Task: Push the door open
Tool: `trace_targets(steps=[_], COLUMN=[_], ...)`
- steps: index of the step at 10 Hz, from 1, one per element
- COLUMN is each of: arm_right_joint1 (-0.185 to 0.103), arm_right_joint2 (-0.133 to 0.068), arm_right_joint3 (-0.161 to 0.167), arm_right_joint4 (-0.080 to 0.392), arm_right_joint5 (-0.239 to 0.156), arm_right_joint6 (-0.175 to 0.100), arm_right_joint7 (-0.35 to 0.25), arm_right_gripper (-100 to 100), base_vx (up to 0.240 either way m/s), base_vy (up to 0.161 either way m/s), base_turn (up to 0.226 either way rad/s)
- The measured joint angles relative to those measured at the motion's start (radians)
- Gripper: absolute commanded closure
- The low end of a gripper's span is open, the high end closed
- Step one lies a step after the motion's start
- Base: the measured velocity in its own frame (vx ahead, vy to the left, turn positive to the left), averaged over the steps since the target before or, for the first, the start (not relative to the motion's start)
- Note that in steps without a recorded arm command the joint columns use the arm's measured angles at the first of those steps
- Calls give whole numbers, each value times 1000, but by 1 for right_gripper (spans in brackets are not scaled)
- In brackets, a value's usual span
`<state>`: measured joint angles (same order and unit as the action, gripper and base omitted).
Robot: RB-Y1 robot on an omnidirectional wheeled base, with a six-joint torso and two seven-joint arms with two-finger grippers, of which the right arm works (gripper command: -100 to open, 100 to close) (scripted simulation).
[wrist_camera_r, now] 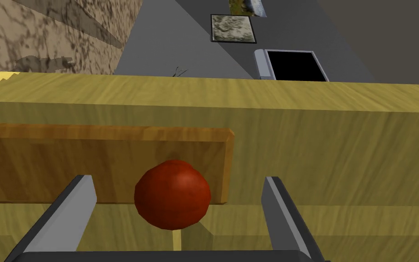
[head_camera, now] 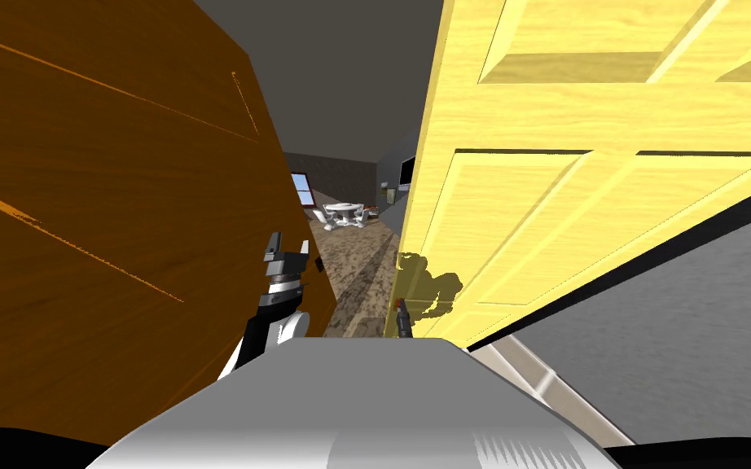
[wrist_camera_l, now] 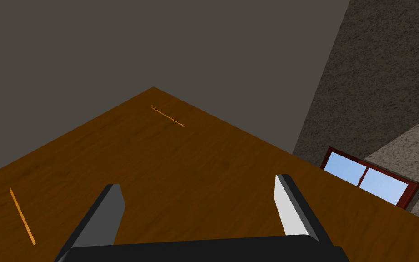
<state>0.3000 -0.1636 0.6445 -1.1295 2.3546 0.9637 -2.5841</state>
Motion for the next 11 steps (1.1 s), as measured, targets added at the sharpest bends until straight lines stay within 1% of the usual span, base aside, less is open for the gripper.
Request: trace_targets(steps=[1,6,8,9,10,11], arm_right_joint1=[0,2,6,1,-1,-11], arm_right_joint2=[0,-1,1,4,5,9], arm_right_joint3=[1,0,-2,-9,-15,-23], arm_right_joint4=[-1,3,4,7,8,15], arm_right_joint5=[0,-1,-8,-18,-27,-35], arm_right_joint6=[1,-3,-5,-10,-8,-4], arm_right_joint7=[1,0,4,9,12,14], arm_right_gripper=[100,100,100,100,100,100], base_vx=[-19,-17,123,203,190,207], base_vy=[1,1,16,24,11,17], base_turn=[-2,1,-23,-10,3,-10])
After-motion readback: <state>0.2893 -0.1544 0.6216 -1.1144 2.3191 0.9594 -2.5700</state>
